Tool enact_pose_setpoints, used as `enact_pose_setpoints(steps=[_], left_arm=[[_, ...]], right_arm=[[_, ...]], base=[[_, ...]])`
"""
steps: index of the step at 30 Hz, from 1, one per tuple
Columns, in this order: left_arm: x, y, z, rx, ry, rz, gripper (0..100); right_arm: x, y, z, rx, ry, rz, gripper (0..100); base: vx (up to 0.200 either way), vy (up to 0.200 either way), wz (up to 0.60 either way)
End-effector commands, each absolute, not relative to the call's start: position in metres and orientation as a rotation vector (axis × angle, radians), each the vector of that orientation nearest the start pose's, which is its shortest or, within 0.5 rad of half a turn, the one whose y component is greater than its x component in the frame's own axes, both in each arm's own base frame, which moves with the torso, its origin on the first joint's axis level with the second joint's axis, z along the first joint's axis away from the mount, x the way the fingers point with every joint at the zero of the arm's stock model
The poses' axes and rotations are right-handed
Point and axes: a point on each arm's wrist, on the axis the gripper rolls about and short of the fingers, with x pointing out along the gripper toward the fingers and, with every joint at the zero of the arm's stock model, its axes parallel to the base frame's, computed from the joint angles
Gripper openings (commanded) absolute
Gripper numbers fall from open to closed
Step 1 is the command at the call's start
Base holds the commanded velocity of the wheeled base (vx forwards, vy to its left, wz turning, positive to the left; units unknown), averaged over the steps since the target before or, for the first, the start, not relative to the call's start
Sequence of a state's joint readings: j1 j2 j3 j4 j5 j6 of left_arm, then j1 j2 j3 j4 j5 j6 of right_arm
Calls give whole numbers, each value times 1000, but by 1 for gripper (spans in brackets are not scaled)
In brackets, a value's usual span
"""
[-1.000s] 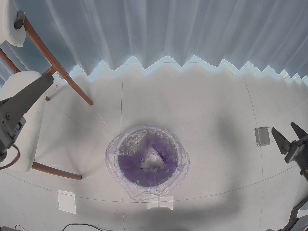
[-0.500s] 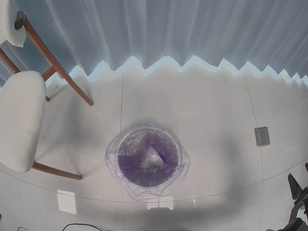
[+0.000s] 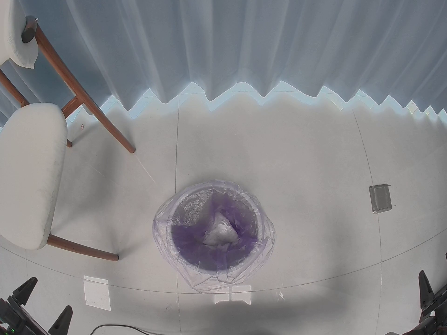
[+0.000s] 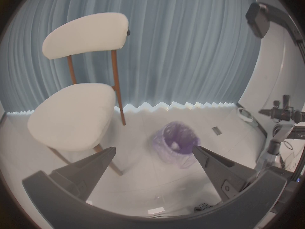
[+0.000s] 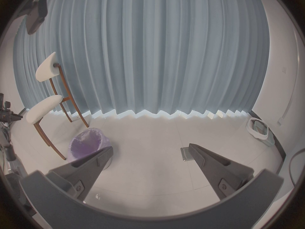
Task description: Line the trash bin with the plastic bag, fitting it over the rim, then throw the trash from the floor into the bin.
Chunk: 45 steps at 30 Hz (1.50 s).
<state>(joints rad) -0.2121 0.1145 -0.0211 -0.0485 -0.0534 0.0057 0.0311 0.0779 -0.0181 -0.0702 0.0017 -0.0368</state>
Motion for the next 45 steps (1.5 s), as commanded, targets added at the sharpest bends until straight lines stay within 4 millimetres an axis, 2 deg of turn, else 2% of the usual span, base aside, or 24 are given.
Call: enact_pose_setpoints(steps=[1, 7, 15, 20, 23, 25, 29, 32, 34, 36, 39, 45], left_arm=[[-15, 4, 83, 20, 37, -164, 100], [-15, 4, 83, -37, 36, -116, 100], [-16, 10, 82, 43, 39, 251, 100], [-16, 9, 82, 45, 44, 242, 100], [-17, 8, 82, 54, 38, 318, 100], [-19, 7, 82, 104, 21, 315, 100], [-23, 4, 82, 148, -54, 172, 100], [-23, 0, 81, 27, -56, 31, 100], [-23, 1, 81, -79, -56, 50, 100], [-23, 2, 79, -113, -41, 95, 100], [-23, 2, 79, -109, -35, 101, 100], [-23, 0, 75, -6, 5, 5, 100]], right_arm=[[-23, -1, 81, -68, -54, -49, 100], [-23, -5, 81, -62, -48, -243, 100], [-23, -5, 81, -34, -50, -228, 100], [-23, -4, 81, -5, -54, -207, 100], [-23, -4, 81, -5, -52, -207, 100], [-23, -4, 81, -7, -52, -204, 100], [-23, -4, 81, -7, -55, -192, 100], [-23, -4, 81, -18, -56, -183, 100], [-23, -4, 81, -19, -56, -183, 100], [-23, -4, 81, -21, -56, -183, 100], [-23, -4, 81, -43, -52, -179, 100], [-23, -3, 81, -21, -54, -119, 100]], base=[[0, 0, 0], [0, 0, 0], [0, 0, 0], [0, 0, 0], [0, 0, 0], [0, 0, 0], [0, 0, 0], [0, 0, 0], [0, 0, 0], [0, 0, 0], [0, 0, 0], [0, 0, 0]])
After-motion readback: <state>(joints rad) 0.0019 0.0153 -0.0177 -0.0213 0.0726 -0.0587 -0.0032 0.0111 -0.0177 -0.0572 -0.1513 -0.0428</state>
